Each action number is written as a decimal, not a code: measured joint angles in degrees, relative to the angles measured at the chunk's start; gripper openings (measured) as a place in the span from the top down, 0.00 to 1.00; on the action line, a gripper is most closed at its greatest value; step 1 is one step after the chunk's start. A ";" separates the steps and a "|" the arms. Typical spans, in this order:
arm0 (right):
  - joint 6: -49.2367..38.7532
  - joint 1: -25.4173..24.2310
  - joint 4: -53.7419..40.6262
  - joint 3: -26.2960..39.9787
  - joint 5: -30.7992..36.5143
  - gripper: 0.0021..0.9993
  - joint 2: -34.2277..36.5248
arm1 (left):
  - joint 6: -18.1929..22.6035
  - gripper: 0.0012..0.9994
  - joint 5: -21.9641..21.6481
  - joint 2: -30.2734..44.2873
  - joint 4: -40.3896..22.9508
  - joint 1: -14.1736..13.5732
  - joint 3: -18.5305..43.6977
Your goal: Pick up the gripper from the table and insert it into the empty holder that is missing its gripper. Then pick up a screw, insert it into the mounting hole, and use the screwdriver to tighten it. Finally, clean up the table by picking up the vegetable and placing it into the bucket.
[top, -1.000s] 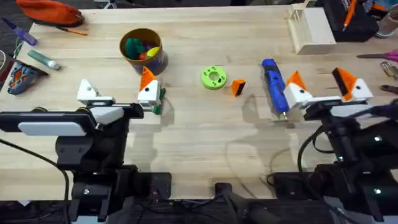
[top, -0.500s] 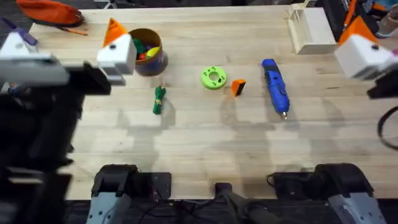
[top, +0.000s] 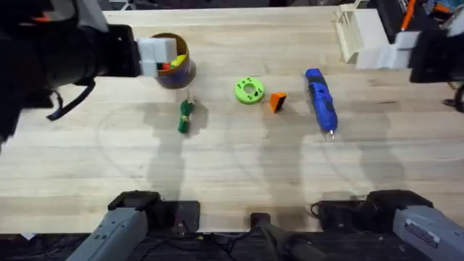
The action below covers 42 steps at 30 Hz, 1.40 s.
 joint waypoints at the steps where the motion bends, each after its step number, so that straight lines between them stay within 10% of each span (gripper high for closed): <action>1: 0.00 0.00 -0.77 0.09 0.00 0.01 1.32 | 0.02 0.01 0.28 0.97 -0.79 0.00 0.20; 15: -0.01 0.00 -2.01 0.09 0.00 0.01 8.51 | 0.12 0.01 0.85 4.62 -2.78 0.00 0.29; 24: 0.00 0.00 -1.53 0.09 0.00 0.01 8.53 | 0.72 0.01 2.37 10.34 -19.79 0.00 0.41; 42: 0.00 0.00 -1.38 0.13 0.00 0.01 8.53 | -0.51 0.01 4.68 33.49 1.76 -4.43 -8.87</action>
